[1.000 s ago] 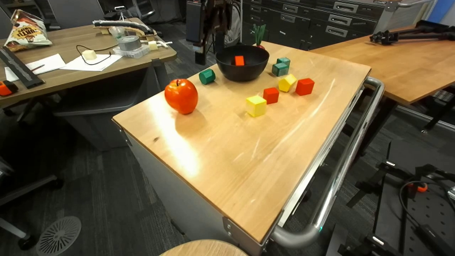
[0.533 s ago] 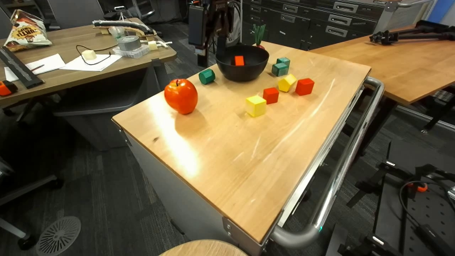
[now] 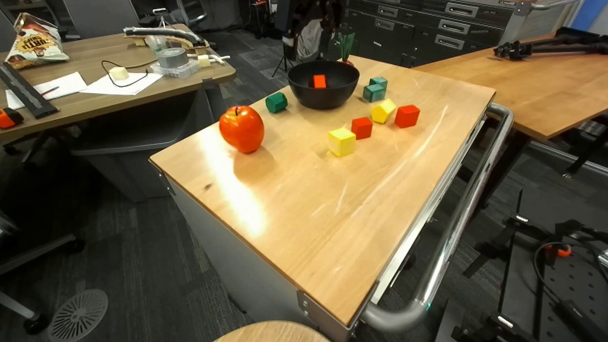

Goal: Take most of the objects from the bowl one at a time and put them on the table, then move the apple to the right, then take the block from the bowl and put it on the table

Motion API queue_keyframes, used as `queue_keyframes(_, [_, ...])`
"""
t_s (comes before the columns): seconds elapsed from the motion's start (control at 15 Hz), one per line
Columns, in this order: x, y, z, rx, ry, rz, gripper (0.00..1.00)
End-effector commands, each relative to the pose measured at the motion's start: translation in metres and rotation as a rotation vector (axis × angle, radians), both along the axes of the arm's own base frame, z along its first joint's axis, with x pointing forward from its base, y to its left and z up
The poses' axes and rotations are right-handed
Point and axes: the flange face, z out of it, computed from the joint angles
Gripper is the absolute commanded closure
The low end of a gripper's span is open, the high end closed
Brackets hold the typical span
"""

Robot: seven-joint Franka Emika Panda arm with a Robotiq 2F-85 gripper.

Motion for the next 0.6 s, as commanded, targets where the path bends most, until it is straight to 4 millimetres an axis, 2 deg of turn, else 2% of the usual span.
queue_keyframes(0.0, [0.020, -0.015, 0.016, 0.033, -0.006, -0.104, 0.00])
queue_keyframes(0.2, [0.027, 0.005, 0.026, 0.052, 0.007, -0.063, 0.00])
queue_keyframes(0.53, [0.031, 0.066, 0.031, 0.085, 0.122, 0.062, 0.00])
